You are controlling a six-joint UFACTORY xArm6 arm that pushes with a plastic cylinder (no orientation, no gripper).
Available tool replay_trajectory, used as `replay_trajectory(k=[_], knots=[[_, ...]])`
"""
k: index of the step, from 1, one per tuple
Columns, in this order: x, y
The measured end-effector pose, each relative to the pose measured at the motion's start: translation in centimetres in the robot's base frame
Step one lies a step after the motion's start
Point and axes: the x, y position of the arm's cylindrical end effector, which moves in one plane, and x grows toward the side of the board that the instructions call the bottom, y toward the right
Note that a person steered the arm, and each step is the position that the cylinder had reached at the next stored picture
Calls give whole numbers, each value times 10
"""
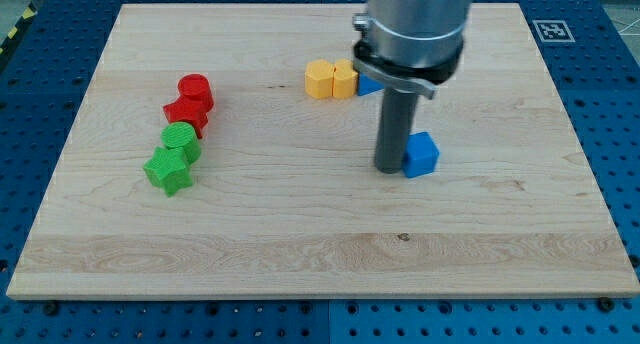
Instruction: Slide the blue cube towards center right
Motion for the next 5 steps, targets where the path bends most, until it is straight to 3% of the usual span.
replay_trajectory(k=[3, 5], knots=[[7, 128], [7, 150]])
